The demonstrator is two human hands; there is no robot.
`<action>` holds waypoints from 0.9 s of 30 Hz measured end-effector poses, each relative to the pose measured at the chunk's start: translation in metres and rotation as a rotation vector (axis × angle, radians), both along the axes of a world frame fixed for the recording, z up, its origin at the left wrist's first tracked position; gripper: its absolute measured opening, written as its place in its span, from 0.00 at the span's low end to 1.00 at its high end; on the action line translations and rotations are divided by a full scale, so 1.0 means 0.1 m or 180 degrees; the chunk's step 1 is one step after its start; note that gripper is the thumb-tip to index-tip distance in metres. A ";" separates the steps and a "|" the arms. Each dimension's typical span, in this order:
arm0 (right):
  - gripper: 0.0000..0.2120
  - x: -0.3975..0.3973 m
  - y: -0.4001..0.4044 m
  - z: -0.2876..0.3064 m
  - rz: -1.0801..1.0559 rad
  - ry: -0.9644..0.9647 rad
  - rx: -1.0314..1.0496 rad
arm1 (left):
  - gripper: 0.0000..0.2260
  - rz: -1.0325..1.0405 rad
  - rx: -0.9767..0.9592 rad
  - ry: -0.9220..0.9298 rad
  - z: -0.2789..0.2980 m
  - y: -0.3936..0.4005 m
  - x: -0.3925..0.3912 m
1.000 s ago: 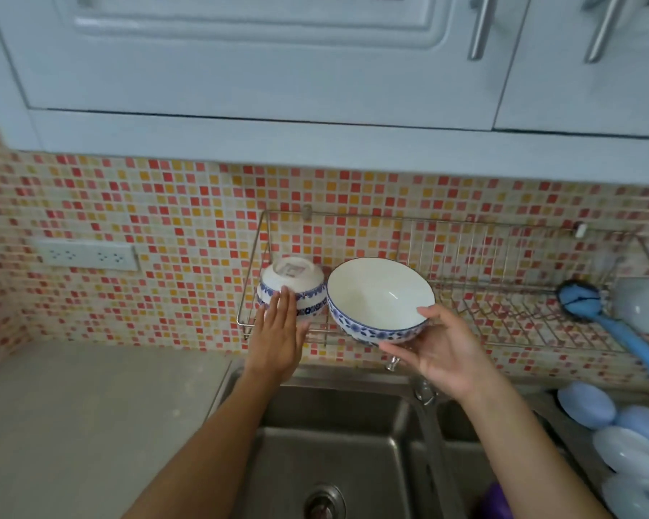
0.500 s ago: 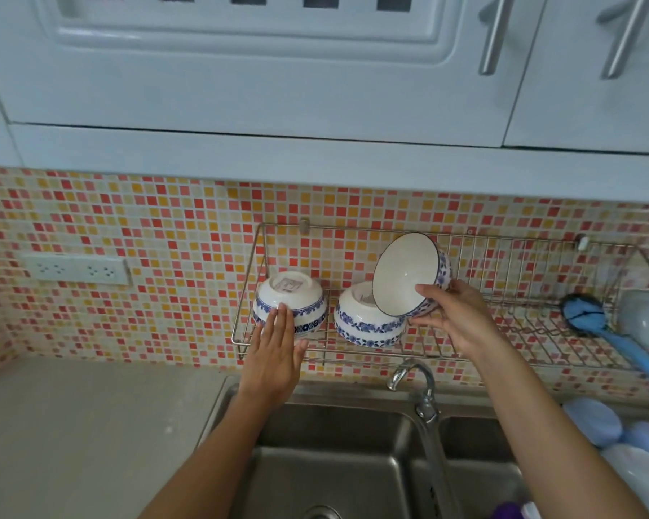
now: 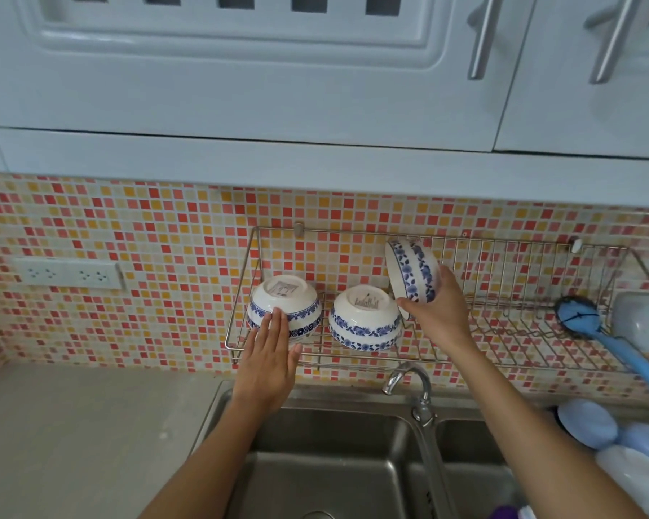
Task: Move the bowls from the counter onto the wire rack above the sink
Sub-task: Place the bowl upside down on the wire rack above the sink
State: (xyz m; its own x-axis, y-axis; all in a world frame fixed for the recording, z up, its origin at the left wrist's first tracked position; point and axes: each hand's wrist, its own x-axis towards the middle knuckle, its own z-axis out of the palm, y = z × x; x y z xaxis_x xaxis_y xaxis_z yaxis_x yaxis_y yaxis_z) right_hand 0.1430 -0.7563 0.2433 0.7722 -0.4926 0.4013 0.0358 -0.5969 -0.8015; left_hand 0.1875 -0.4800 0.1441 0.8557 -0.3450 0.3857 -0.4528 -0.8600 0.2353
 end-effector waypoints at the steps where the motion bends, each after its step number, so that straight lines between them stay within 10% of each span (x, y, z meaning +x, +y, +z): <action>1: 0.40 0.02 0.01 -0.03 0.0007 0.0062 -0.0092 | 0.35 0.0002 0.0004 0.0006 0.00 0.00 0.00; 27: 0.45 0.30 0.35 -0.39 0.0720 0.0996 -0.3119 | 0.32 0.0050 0.0149 0.0074 0.01 0.01 0.01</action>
State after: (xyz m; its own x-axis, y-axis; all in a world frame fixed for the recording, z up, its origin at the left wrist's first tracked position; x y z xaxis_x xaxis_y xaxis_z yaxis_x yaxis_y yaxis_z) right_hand 0.1731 -0.7208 0.2043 0.9436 0.1080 0.3131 0.1021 -0.9942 0.0351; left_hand 0.1884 -0.4789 0.1447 0.8697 -0.3486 0.3494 -0.4340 -0.8773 0.2051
